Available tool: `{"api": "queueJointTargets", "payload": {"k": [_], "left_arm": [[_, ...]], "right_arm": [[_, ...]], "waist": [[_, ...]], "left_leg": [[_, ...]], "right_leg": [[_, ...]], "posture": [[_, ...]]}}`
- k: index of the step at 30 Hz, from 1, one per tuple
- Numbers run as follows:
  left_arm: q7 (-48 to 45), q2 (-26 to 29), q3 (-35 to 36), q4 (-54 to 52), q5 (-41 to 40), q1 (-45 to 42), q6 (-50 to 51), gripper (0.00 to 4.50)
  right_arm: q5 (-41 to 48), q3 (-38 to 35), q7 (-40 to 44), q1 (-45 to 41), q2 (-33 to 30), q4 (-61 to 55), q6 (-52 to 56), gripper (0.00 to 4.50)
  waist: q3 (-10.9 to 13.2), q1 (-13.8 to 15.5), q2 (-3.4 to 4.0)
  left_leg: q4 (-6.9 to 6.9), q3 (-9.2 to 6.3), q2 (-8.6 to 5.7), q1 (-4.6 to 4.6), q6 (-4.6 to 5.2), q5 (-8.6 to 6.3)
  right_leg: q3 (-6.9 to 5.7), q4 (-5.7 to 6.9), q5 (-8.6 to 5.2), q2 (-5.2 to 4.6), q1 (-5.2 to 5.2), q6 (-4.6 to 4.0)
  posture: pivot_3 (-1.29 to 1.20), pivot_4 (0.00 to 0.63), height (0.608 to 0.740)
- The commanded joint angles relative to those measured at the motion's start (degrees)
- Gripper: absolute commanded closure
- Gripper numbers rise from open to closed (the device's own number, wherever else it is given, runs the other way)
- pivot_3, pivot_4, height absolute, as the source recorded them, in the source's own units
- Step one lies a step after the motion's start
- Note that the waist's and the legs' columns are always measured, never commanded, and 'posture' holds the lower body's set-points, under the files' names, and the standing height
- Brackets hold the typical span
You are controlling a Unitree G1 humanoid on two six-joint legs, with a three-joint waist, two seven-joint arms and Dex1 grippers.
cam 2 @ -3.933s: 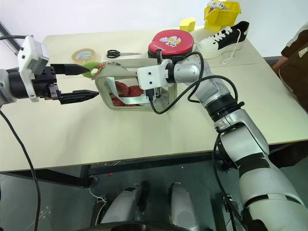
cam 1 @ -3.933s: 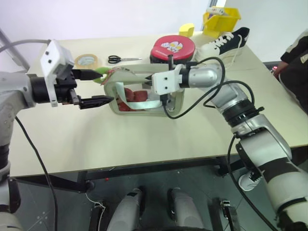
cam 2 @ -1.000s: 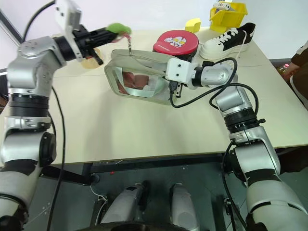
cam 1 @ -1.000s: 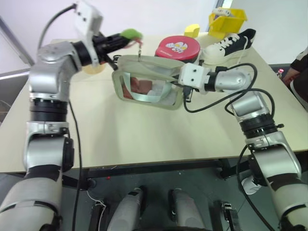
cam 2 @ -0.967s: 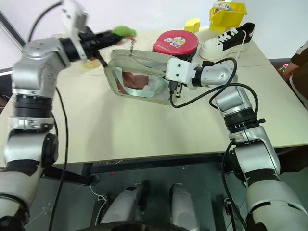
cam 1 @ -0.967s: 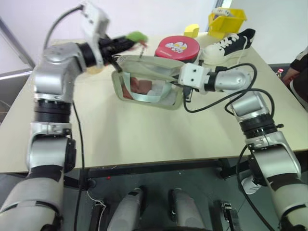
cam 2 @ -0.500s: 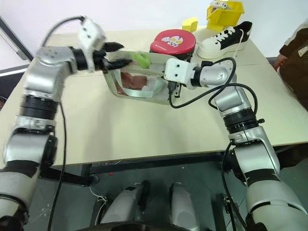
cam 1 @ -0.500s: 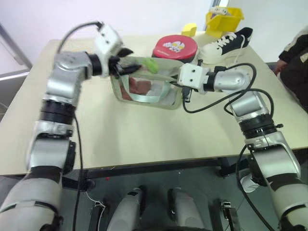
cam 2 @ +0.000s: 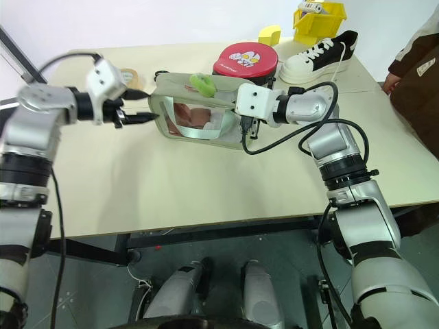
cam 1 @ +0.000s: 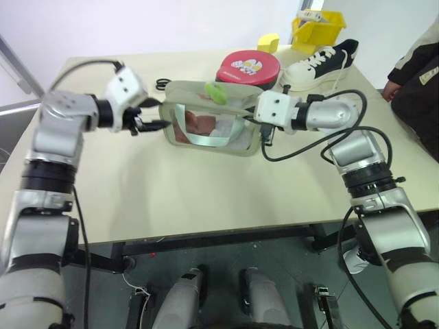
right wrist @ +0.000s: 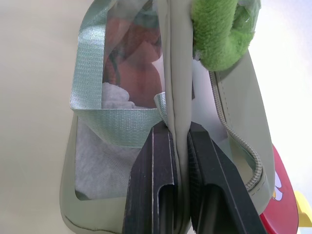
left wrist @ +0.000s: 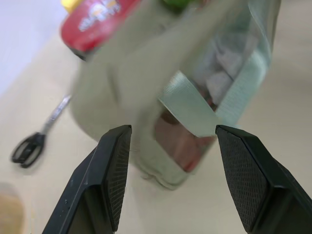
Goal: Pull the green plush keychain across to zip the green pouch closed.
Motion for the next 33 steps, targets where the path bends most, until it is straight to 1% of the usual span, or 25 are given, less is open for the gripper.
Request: {"api": "queueJointTargets", "payload": {"k": [1, 3, 4, 7, 13, 18, 21, 24, 25, 26, 27, 33], "left_arm": [[3.5, -1.4, 1.1, 2.8, 1.7, -2.7, -3.3, 1.81], [4.3, -2.1, 1.1, 4.5, 2.4, -3.2, -4.7, 2.42], [4.9, -2.5, 1.2, 5.4, 2.7, -3.5, -5.4, 2.82], [5.8, -3.0, 1.5, 7.5, 3.0, -4.6, -6.7, 4.47], [2.3, -1.3, 3.5, 4.7, -0.2, -5.5, -4.4, 4.47], [2.1, -1.2, 6.4, 6.8, -2.5, -8.3, -0.2, 4.47], [0.7, -1.8, 8.4, 8.2, -4.8, -9.2, 1.5, 3.61], [2.3, -2.0, 8.1, 11.3, -3.3, -9.7, -0.7, 2.07], [2.5, -2.1, 7.9, 12.5, -3.0, -10.1, -1.3, 1.64], [2.2, -2.2, 7.8, 13.4, -2.9, -10.4, -1.4, 1.05], [1.5, -2.3, 7.6, 14.1, -2.9, -10.6, -1.6, 0.62], [1.2, -4.1, 5.2, 19.4, 0.2, -11.9, -7.0, 0.62]], "right_arm": [[0.5, -1.3, -0.3, -1.9, -0.5, -1.6, -0.5, 4.50], [0.5, -1.3, -0.4, -1.8, -0.4, -1.9, -0.2, 4.50], [0.5, -1.3, -0.4, -1.8, -0.4, -2.1, -0.1, 4.50], [0.5, -1.3, -0.4, -1.8, -0.4, -2.1, 0.1, 4.50], [0.3, -1.5, -0.5, -2.1, -0.7, -2.1, 0.2, 4.50], [0.1, -1.4, -0.7, -2.6, -0.6, -1.2, -0.2, 4.50], [0.0, -1.4, -0.7, -3.0, -0.5, -0.7, -0.5, 4.50], [-0.1, -1.4, -0.6, -3.2, -0.4, -0.5, -0.7, 4.50], [-0.1, -1.4, -0.6, -3.3, -0.4, -0.4, -0.8, 4.50], [-0.1, -1.4, -0.6, -3.4, -0.4, -0.3, -0.8, 4.50], [-0.1, -1.4, -0.5, -3.3, -0.4, -0.4, -0.8, 4.50], [-0.1, -1.4, -0.5, -3.4, -0.4, -0.8, -0.7, 4.50]], "waist": [[0.0, 0.0, 0.00], [0.0, 0.0, 0.00], [0.0, -0.1, 0.00], [0.0, -0.1, 0.00], [0.0, -0.2, 0.00], [0.0, -0.1, 0.00], [0.0, -0.2, 0.00], [0.0, -0.3, 0.00], [0.0, -0.3, 0.00], [0.0, -0.3, 0.00], [0.0, -0.3, 0.00], [0.0, -0.2, 0.00]], "left_leg": [[0.00, 0.00, 0.00, 0.00, 0.00, 0.00], [0.00, 0.00, 0.00, -0.01, 0.00, 0.00], [0.00, 0.00, 0.00, -0.01, 0.00, 0.00], [0.00, 0.00, 0.00, 0.00, 0.00, 0.00], [0.00, 0.01, 0.00, 0.00, 0.01, 0.00], [0.01, -0.01, 0.00, -0.01, 0.01, 0.00], [0.01, 0.00, 0.00, 0.00, 0.01, 0.00], [0.01, 0.00, 0.00, 0.01, 0.01, 0.00], [0.01, 0.00, 0.00, 0.00, 0.01, 0.01], [0.01, 0.00, 0.00, 0.00, 0.01, 0.01], [0.02, 0.00, 0.00, 0.00, 0.01, 0.01], [0.03, 0.00, -0.01, -0.01, 0.01, 0.00]], "right_leg": [[0.00, 0.00, 0.00, 0.00, 0.00, 0.00], [0.00, -0.01, 0.00, -0.01, -0.01, 0.00], [0.00, 0.00, 0.00, -0.01, -0.01, 0.00], [0.00, -0.01, 0.00, -0.01, 0.00, 0.00], [-0.01, 0.00, 0.00, -0.01, 0.00, 0.00], [-0.03, -0.01, 0.00, 0.00, 0.01, 0.01], [-0.03, 0.00, 0.00, 0.01, 0.01, 0.01], [-0.03, 0.01, 0.00, 0.02, 0.00, 0.01], [-0.03, 0.01, 0.00, 0.02, 0.00, 0.01], [-0.03, 0.01, 0.00, 0.02, 0.00, 0.01], [-0.02, 0.01, 0.00, 0.02, 0.00, 0.01], [-0.03, 0.01, 0.00, 0.02, 0.01, 0.01]], "posture": [[0.00, 0.150, 0.740], [0.00, 0.150, 0.740], [0.00, 0.150, 0.740], [0.00, 0.150, 0.740], [0.00, 0.150, 0.740], [0.00, 0.150, 0.740], [0.00, 0.150, 0.740], [0.00, 0.150, 0.740], [0.00, 0.150, 0.740], [0.00, 0.150, 0.740], [0.00, 0.150, 0.740], [0.00, 0.150, 0.740]]}}
